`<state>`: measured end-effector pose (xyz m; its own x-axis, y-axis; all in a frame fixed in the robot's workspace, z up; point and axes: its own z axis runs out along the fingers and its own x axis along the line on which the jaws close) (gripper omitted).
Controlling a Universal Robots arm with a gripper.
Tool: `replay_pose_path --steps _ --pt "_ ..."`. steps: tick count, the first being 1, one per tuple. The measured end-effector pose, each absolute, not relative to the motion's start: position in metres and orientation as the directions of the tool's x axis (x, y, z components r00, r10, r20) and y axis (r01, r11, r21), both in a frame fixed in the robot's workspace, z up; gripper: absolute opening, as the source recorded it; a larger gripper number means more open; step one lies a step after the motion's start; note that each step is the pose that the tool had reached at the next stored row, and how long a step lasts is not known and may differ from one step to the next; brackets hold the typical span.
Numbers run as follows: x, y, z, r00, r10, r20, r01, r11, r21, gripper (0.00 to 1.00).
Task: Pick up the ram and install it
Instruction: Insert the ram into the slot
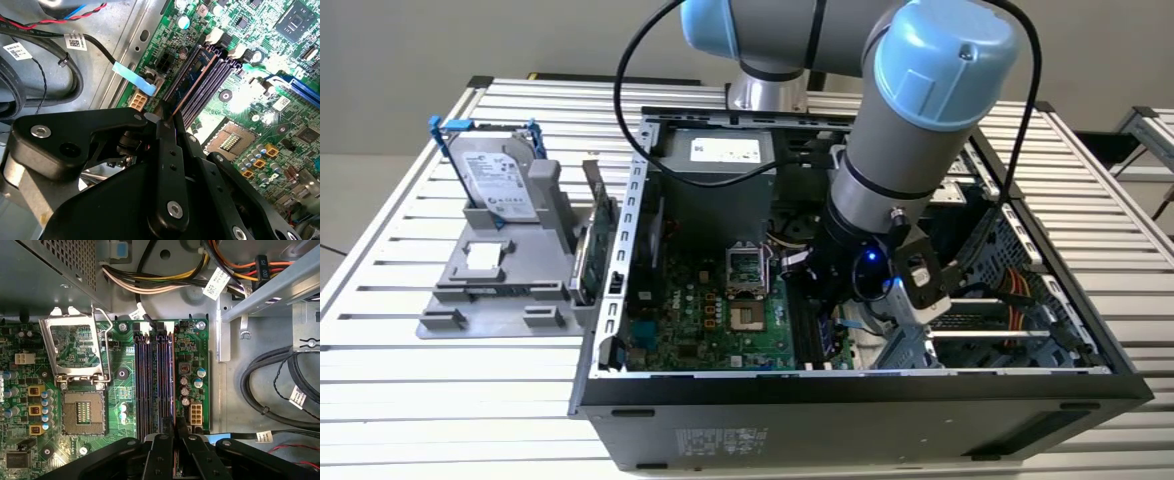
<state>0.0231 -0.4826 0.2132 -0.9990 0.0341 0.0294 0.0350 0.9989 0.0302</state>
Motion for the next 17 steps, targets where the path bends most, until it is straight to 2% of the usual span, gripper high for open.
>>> replay_pose_path --steps 3,4,17 --pt "0.023 -0.482 0.213 -0.999 0.034 0.029 0.035 0.999 0.031 0.00" --pt "0.023 -0.482 0.213 -0.999 0.034 0.029 0.035 0.999 0.031 1.00" --pt "0.023 -0.483 0.227 -0.999 0.034 0.030 0.035 0.999 0.030 1.00"
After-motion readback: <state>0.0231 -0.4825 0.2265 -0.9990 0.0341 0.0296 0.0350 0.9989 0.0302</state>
